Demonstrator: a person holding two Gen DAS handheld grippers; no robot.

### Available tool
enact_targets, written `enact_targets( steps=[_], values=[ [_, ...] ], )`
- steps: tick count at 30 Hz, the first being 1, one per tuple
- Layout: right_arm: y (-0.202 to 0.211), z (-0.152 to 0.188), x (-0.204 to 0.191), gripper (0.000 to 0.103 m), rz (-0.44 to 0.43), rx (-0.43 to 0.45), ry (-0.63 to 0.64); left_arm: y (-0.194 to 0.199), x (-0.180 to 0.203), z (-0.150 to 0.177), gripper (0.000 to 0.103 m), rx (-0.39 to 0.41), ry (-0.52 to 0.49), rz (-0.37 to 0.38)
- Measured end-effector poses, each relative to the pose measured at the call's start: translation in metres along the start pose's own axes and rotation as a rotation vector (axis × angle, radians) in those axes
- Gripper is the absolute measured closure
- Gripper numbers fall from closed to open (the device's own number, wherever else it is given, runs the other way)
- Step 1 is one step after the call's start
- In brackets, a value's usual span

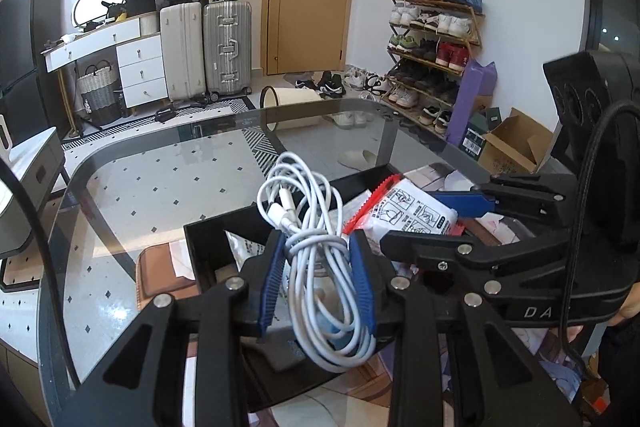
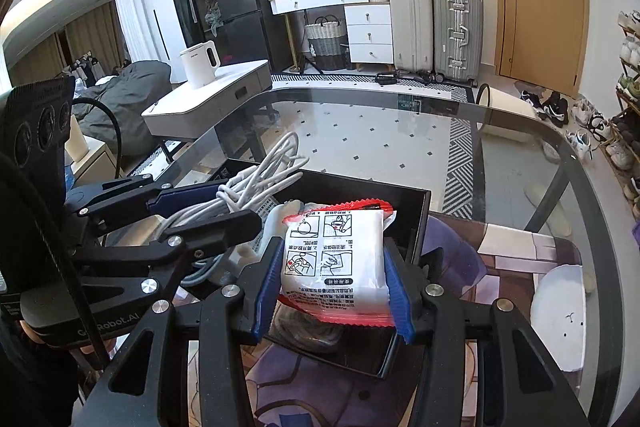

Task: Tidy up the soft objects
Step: 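Carry the white cable and red-edged sachet over the black box with both tools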

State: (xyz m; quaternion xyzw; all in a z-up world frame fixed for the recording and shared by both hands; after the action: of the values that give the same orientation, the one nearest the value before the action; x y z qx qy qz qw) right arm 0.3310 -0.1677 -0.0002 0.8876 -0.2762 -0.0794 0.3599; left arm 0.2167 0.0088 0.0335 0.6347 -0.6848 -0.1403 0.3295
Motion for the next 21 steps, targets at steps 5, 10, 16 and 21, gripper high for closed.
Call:
enact_targets(
  steps=[5, 10, 16, 21],
  values=[
    [-0.006, 0.001, 0.0, 0.055, -0.002, -0.013, 0.011, 0.0, -0.002, 0.004, 0.072, -0.008, -0.001, 0.004],
    [-0.014, -0.002, -0.001, 0.055, 0.005, -0.027, 0.035, -0.01, -0.003, 0.015, 0.073, -0.066, -0.024, -0.016],
    [-0.02, 0.0, -0.003, 0.055, 0.01, -0.04, 0.056, -0.01, -0.007, 0.015, 0.075, -0.074, -0.002, 0.002],
    [-0.022, 0.002, -0.005, 0.055, 0.018, -0.053, 0.075, -0.007, -0.009, 0.014, 0.075, -0.087, -0.01, 0.005]
  ],
)
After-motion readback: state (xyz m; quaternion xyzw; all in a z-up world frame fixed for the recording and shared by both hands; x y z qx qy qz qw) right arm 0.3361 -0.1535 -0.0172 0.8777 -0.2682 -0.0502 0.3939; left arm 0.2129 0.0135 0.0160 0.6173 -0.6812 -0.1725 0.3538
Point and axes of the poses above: each gripper's, at about its wrist camera, not at the fingertips, and y roughly against the way its jaws point, x to its right, z to its underside, the point moved 3 cm from there along -y, roughly the way its jaws point, and after that the axes turned 14 degrees about y, right-handed, at the moved point
